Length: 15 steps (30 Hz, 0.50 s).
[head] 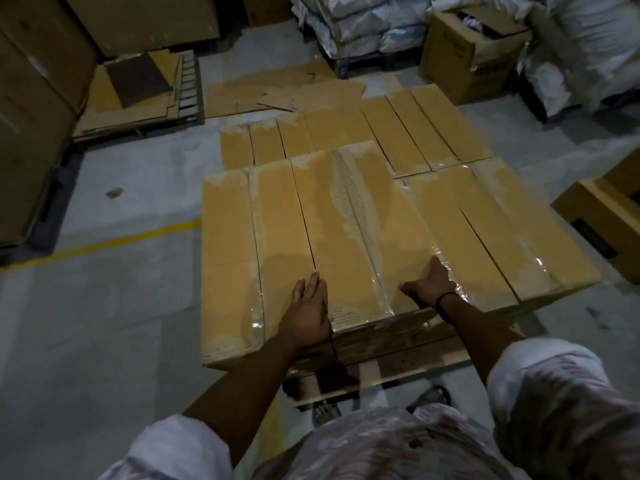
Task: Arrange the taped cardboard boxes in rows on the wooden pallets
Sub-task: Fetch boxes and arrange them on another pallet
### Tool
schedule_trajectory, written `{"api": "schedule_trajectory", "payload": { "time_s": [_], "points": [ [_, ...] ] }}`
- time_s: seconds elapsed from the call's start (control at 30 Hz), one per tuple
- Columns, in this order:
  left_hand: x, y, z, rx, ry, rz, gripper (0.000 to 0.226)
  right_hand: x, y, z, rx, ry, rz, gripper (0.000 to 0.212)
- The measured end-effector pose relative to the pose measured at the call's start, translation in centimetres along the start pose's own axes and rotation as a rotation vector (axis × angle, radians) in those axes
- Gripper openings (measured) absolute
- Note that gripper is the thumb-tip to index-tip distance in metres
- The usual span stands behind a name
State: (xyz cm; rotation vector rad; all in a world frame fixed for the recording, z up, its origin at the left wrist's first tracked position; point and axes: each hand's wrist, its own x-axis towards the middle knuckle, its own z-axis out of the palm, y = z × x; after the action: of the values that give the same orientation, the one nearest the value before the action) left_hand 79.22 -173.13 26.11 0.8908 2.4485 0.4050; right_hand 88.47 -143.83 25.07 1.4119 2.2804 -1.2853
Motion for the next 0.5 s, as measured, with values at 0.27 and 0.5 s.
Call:
{"api": "schedule_trajectory", "payload": {
  "time_s": [0.27,0.5],
  "points": [
    [-0.4,0.3,-0.5,0.054,0.007,-0.008,0.083,-1.6,-1.2,0.3,-0.258,0.081,-0.046,0.118],
    [-0.5,-0.1,-0.6,0.07,0.027,0.029,0.083,-2.9,-1.2,0.7,-0.291,0.09,-0.103,0.107]
  ]
}}
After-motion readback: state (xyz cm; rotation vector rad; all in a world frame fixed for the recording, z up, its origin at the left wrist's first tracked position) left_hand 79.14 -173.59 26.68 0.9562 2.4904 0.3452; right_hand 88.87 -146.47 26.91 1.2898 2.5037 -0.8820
